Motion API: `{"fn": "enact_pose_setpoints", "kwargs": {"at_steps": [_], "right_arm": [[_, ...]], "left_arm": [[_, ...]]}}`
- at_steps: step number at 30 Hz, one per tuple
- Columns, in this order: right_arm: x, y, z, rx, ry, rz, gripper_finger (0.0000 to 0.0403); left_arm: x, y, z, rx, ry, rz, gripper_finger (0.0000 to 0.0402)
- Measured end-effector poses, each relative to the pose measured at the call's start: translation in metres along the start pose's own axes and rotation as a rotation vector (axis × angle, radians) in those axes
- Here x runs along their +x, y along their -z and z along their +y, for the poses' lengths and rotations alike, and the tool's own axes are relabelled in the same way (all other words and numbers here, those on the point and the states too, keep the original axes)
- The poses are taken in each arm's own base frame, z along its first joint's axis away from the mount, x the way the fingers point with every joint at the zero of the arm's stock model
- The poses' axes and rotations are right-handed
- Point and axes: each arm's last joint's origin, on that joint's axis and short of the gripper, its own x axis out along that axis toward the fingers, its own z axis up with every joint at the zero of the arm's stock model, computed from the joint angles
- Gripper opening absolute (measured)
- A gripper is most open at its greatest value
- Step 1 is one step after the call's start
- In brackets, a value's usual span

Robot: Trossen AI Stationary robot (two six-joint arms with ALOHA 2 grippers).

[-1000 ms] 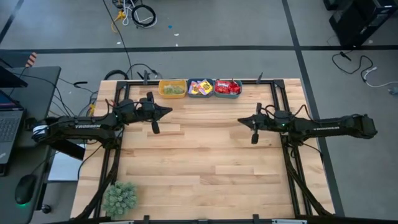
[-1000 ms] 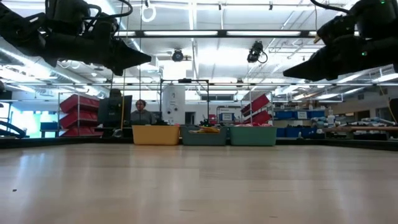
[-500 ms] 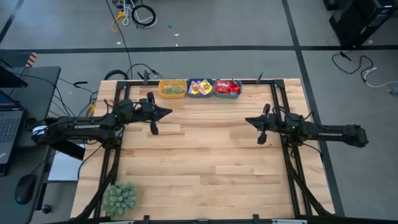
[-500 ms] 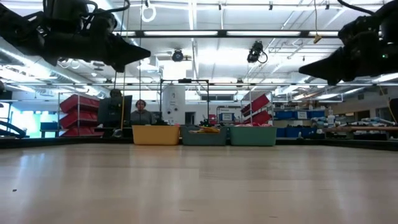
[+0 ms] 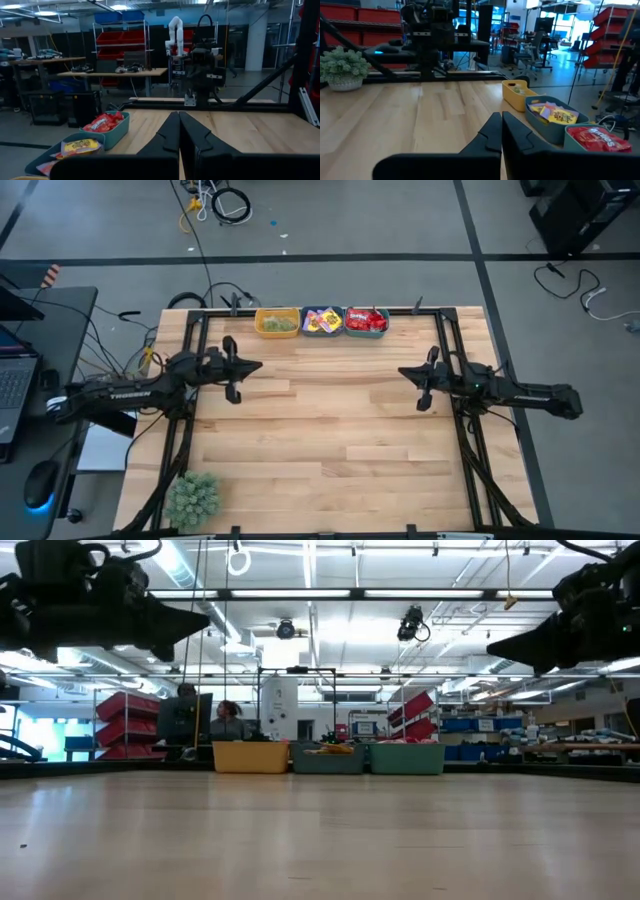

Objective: Sort candy
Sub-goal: Return to Home Position

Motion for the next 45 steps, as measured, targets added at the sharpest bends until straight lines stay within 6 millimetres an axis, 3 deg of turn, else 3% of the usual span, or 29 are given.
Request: {"fn": "enact_pose_setpoints", "kwargs": {"at_steps": [12,22,26,31,45], "right_arm": [[0.001,0.001,0.000,-0.003,0.001,0.008,0.0000],[0.000,0.001,0.000,-0.015,-0.001,0.007,0.0000],[0.000,0.000,0.000,-0.013,0.001,0.003,0.0000],[0.000,0.000,-0.003,-0.013,0.029,0.001,0.0000],[0.003,0.004,-0.007,-0.001,0.078,0.045,0.0001]], "left_arm": [[-0.021,0.005,-0.003,0.024,-0.049,-0.009,0.0000],[-0.047,0.002,-0.003,0.027,-0.246,-0.028,0.0000],[-0.046,0.005,-0.004,0.028,-0.248,0.010,0.0000],[-0.048,0.014,-0.001,-0.016,-0.379,0.092,0.0000],[-0.047,0.017,-0.001,-0.009,-0.382,0.127,0.0005]]}}
